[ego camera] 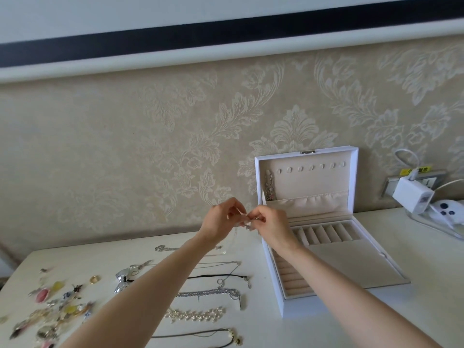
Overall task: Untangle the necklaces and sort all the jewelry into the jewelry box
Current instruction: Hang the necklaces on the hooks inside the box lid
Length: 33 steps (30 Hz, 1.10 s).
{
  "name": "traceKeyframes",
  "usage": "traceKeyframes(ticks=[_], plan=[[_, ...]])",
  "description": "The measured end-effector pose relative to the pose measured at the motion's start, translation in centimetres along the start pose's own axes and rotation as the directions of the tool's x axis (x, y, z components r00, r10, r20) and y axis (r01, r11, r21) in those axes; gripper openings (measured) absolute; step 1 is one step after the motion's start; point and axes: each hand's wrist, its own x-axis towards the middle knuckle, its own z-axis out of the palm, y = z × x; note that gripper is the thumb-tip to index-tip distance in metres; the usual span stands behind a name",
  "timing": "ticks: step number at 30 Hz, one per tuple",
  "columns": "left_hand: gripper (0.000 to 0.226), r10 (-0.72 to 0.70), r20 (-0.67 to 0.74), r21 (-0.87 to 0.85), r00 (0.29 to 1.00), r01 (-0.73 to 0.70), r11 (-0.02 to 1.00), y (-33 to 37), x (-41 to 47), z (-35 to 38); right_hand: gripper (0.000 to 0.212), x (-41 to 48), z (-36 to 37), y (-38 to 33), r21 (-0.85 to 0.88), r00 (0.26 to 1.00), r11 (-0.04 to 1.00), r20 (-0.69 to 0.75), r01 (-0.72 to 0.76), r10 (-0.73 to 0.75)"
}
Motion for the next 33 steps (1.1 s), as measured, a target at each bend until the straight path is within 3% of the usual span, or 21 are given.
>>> traceKeyframes(ticks=[2,4,7,12,15,19,21,28,33], plan=[[0.002,0.008,0.019,0.009,1.0,-0.008,1.0,0.8,0.5,-0.3,0.007,0.2,-1.2,0.1,0.012,0.993,1.0,-0.114,-0.027,0.028],[0.012,-0.02,0.084,0.004,0.996,0.02,1.0,1.8,0.8,-0.4,0.007,0.3,-2.5,0.4,-0.013,0.985,0.998,-0.161,-0.065,0.062],[0.021,-0.072,0.16,-0.222,0.985,0.106,0.969,3.9,1.3,-0.4,0.016,0.1,-3.7,0.8,-0.025,0.991,0.996,-0.104,-0.09,0.087],[0.025,-0.118,0.13,-0.412,0.984,0.162,0.897,5.6,2.1,-0.1,0.013,-0.5,-4.5,0.7,0.202,0.99,0.977,-0.11,-0.068,0.091],[0.02,-0.135,0.115,-0.345,0.984,0.167,0.924,5.8,2.6,0.2,0.015,-0.7,-5.1,1.0,0.323,0.984,0.941,-0.106,-0.103,0.144],[0.02,-0.115,0.07,-0.036,0.991,0.118,0.992,5.6,3.2,0.9,0.012,-1.1,-6.1,1.6,0.355,0.98,0.927,-0.108,-0.121,0.169],[0.022,-0.096,0.054,0.042,0.994,0.094,0.995,5.6,3.4,1.2,0.014,-1.1,-6.3,1.9,0.35,0.979,0.928,-0.102,-0.128,0.174],[0.023,-0.077,0.076,0.035,0.994,0.075,0.997,6.0,3.4,1.5,0.01,-0.9,-6.7,1.7,0.385,0.982,0.911,-0.05,-0.147,0.18],[0.022,-0.106,0.177,-0.085,0.978,0.123,0.989,6.0,2.8,1.7,0.015,-0.9,-7.0,1.2,0.413,0.981,0.895,-0.022,-0.165,0.191]])
